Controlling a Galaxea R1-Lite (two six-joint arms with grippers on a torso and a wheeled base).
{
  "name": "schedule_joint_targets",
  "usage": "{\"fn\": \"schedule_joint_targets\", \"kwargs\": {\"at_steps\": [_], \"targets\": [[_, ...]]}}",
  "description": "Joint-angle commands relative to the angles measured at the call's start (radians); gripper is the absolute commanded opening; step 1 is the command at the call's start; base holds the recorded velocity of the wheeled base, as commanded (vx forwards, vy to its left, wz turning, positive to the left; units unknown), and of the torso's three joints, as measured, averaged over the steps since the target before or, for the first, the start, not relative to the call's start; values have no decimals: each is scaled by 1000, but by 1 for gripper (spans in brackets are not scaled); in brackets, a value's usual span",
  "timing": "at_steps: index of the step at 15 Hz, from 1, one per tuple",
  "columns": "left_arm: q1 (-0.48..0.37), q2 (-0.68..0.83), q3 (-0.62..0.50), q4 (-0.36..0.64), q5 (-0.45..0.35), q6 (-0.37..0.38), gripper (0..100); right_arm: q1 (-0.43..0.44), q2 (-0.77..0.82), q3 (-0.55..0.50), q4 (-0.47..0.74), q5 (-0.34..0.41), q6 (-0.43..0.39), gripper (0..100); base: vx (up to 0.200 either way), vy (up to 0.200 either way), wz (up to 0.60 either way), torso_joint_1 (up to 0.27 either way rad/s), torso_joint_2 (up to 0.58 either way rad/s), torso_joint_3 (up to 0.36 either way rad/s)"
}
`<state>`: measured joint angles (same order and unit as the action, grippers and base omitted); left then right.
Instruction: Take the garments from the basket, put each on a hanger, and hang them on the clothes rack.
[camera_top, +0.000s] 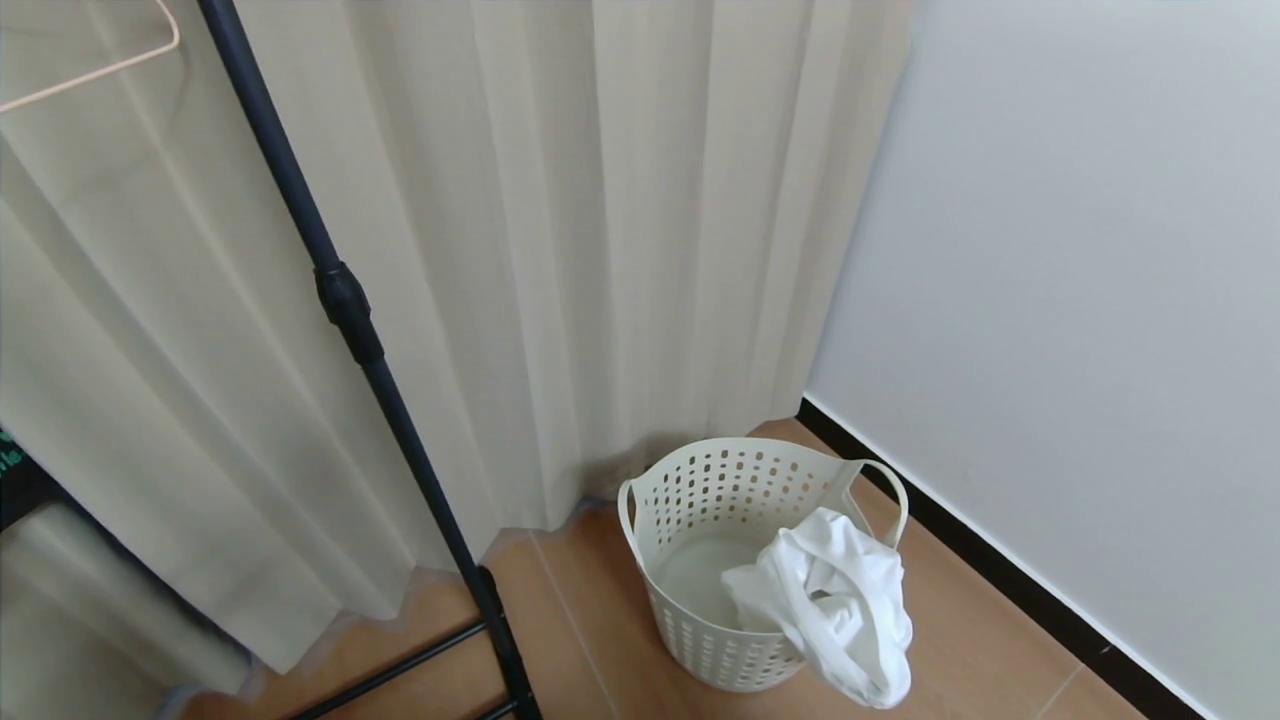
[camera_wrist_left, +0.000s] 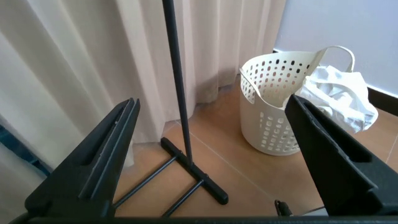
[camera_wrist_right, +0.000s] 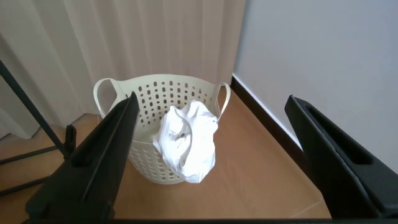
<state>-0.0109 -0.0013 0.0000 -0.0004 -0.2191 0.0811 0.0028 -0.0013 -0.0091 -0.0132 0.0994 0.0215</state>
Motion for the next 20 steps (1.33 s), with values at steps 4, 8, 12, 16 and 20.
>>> {"fn": "schedule_joint_targets", "kwargs": {"at_steps": [4, 8, 12, 16, 20], "targets": [[0, 1, 0, -1, 0, 0, 100, 0, 1, -2, -1, 0, 2, 100, 0, 0, 0, -2, 45, -159], [0, 1, 0, -1, -2, 0, 100, 0, 1, 0, -1, 0, 2, 100, 0, 0, 0, 4, 2, -195], [0, 1, 0, -1, 0, 0, 100, 0, 1, 0, -2, 0, 2, 100, 0, 0, 0, 0, 6, -195], [0, 1, 0, -1, 0, 0, 100, 0, 1, 0, -2, 0, 2, 100, 0, 0, 0, 5, 2, -199], [0, 1, 0, -1, 0, 0, 100, 2, 1, -3, 24, -3, -5, 100, 0, 0, 0, 4, 0, -202]]}}
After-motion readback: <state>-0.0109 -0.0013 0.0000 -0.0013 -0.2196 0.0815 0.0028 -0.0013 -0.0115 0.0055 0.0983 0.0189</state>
